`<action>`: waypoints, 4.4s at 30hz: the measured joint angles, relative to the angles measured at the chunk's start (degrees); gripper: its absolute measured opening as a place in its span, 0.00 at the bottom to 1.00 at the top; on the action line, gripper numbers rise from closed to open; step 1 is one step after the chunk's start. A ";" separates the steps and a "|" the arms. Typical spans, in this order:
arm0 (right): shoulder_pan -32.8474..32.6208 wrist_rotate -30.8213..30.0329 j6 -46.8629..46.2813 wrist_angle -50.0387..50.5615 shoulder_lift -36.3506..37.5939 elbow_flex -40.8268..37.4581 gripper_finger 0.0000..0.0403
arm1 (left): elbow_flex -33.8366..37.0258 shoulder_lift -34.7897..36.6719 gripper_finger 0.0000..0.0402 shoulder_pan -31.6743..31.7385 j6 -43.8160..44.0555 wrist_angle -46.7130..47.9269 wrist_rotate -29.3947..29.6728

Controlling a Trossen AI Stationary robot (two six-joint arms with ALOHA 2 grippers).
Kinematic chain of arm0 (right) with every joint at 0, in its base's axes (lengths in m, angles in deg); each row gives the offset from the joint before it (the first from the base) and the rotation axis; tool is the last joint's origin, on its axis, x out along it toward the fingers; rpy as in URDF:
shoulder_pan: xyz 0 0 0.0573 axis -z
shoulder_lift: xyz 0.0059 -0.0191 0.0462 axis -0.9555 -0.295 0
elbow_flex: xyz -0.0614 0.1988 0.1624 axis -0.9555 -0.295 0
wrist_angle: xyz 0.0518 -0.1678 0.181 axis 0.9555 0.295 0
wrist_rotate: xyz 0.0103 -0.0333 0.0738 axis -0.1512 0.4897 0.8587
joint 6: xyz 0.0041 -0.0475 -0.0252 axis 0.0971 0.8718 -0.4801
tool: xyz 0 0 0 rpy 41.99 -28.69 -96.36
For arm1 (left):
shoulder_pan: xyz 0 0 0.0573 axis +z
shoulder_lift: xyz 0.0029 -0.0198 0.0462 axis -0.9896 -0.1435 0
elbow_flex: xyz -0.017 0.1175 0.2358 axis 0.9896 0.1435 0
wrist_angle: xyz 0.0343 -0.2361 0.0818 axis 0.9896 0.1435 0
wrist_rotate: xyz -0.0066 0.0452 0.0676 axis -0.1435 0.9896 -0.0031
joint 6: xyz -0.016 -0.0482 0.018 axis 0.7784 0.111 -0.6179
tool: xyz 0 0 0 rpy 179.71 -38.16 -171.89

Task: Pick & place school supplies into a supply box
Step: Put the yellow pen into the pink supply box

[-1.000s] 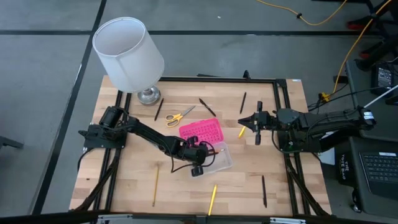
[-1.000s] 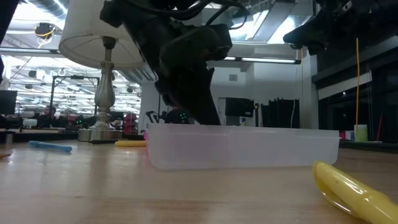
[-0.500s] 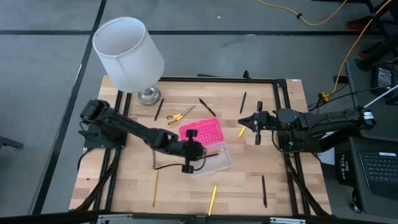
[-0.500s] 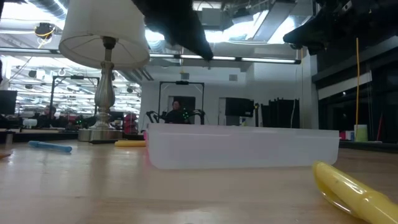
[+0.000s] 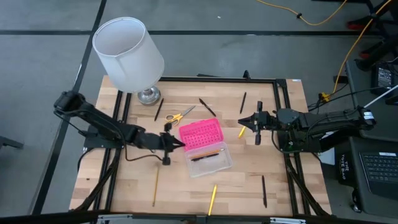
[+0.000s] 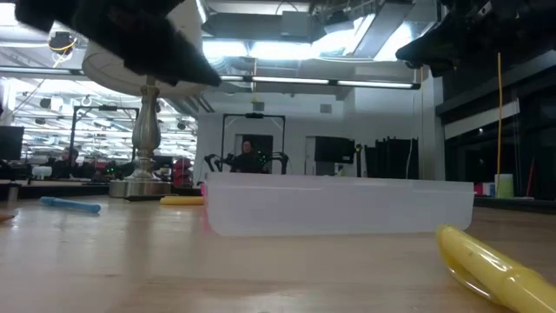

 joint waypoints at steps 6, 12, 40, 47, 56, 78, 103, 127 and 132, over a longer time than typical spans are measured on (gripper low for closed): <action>0.00 0.00 1.27 -1.14 -0.04 0.00 0.09 | 9.24 6.14 0.01 3.28 -2.36 -7.44 -0.54; 0.01 -1.06 6.15 -5.15 -0.02 0.00 0.09 | 14.24 9.93 0.00 8.10 -2.31 -9.35 -7.58; 0.43 -0.40 -12.07 35.12 -10.89 13.55 0.01 | 15.88 10.64 0.01 16.75 -2.77 -15.54 -12.84; 2.27 0.53 -11.77 45.14 -21.58 21.81 0.03 | 15.88 10.64 0.01 16.75 -2.72 -15.54 -12.84; 4.59 4.08 -8.08 61.35 -33.00 34.19 0.02 | 15.88 10.64 0.02 16.75 -2.77 -15.54 -12.84; 14.37 4.04 25.45 64.86 -49.19 36.57 0.02 | 15.85 10.64 0.01 16.75 -2.74 -15.50 -12.84; 18.76 4.01 25.51 60.36 -53.35 30.07 0.16 | 15.85 10.62 0.01 16.75 -2.74 -15.50 -12.82; 16.83 3.22 36.14 53.32 -53.78 25.66 0.30 | 15.85 10.62 0.02 16.75 -2.77 -15.40 -12.58; 16.49 1.77 38.07 46.58 -53.66 22.38 0.30 | 15.85 10.62 0.01 16.75 -2.77 -15.20 -12.58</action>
